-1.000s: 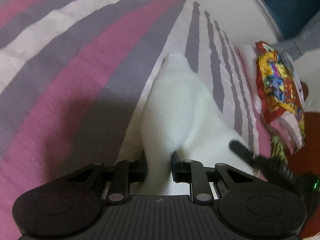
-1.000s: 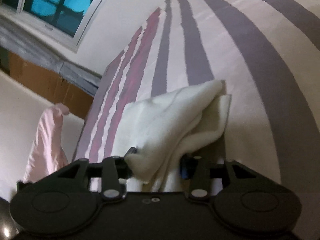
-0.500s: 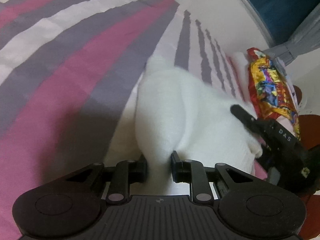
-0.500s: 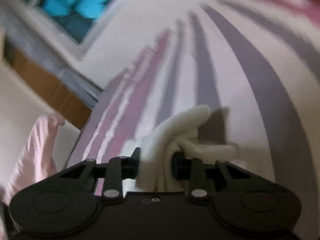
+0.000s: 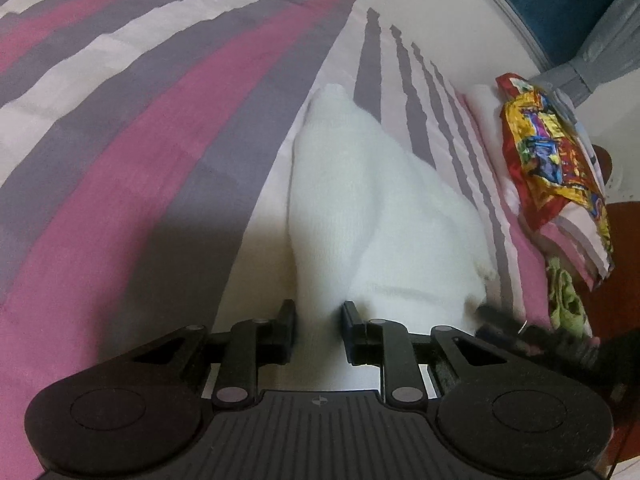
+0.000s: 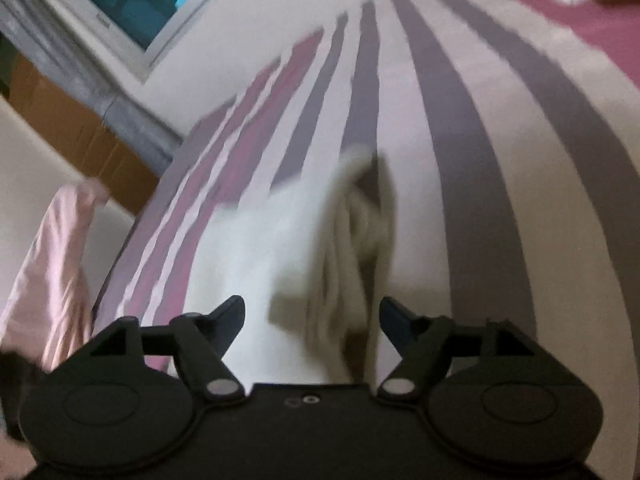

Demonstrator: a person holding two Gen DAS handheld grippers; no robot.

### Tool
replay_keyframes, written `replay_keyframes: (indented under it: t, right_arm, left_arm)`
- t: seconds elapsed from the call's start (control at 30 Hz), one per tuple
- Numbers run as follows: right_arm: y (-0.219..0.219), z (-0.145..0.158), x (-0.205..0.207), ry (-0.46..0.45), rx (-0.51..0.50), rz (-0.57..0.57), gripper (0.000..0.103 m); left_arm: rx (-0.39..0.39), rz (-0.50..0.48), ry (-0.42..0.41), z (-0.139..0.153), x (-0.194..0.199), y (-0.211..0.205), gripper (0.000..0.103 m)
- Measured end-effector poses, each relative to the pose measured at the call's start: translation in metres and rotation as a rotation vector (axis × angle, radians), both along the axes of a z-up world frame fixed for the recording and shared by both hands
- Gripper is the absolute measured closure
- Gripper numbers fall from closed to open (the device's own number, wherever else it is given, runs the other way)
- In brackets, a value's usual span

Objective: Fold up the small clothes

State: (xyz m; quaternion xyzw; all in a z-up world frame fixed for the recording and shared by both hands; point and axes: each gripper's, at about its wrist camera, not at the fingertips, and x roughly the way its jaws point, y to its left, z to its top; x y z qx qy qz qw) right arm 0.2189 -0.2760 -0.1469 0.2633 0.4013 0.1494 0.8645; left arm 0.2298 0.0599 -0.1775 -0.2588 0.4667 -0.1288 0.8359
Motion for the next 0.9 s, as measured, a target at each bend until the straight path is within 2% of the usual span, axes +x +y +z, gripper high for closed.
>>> replay_keyframes:
  t: [0.1,0.23,0.3,0.37,0.5,0.53,0.63,0.7,0.8,0.83,0.9]
  right_arm:
    - [0.004,-0.011,-0.02,0.076,-0.014,0.032,0.054]
    - [0.006,-0.028,-0.042,0.148,0.07,0.034,0.063]
    - [0.009,-0.03,-0.049,0.164,0.079,0.032,0.081]
    - [0.016,-0.029,-0.057,0.164,0.087,0.046,0.085]
    - [0.018,-0.006,-0.066,0.09,0.018,0.058,0.086]
    - [0.018,-0.014,-0.064,0.124,-0.03,0.048,0.086]
    - [0.019,-0.016,-0.059,0.153,-0.019,0.047,0.084]
    - [0.019,-0.007,-0.06,0.143,-0.052,0.057,0.07]
    - [0.007,0.01,-0.071,0.083,-0.07,0.005,0.067]
    - [0.003,0.017,-0.075,0.047,-0.076,-0.036,0.06]
    - [-0.002,0.028,-0.081,-0.016,-0.079,-0.078,0.058]
  left_arm:
    - [0.007,0.01,0.008,-0.001,-0.009,0.002,0.08]
    - [0.03,0.012,0.009,0.0,-0.015,0.0,0.08]
    - [0.047,0.016,0.012,0.0,-0.017,-0.002,0.08]
    - [0.059,0.017,0.016,0.003,-0.019,-0.004,0.08]
    - [0.122,-0.014,0.016,0.002,-0.023,-0.013,0.08]
    - [0.119,-0.006,0.024,0.001,-0.024,-0.013,0.08]
    - [0.124,0.013,0.012,0.01,-0.025,-0.011,0.08]
    - [0.149,0.019,-0.014,0.023,-0.029,-0.011,0.08]
    - [0.183,0.018,-0.083,0.045,-0.032,-0.015,0.08]
    - [0.192,0.012,-0.104,0.052,-0.032,-0.017,0.08]
    - [0.207,-0.006,-0.125,0.062,-0.029,-0.027,0.08]
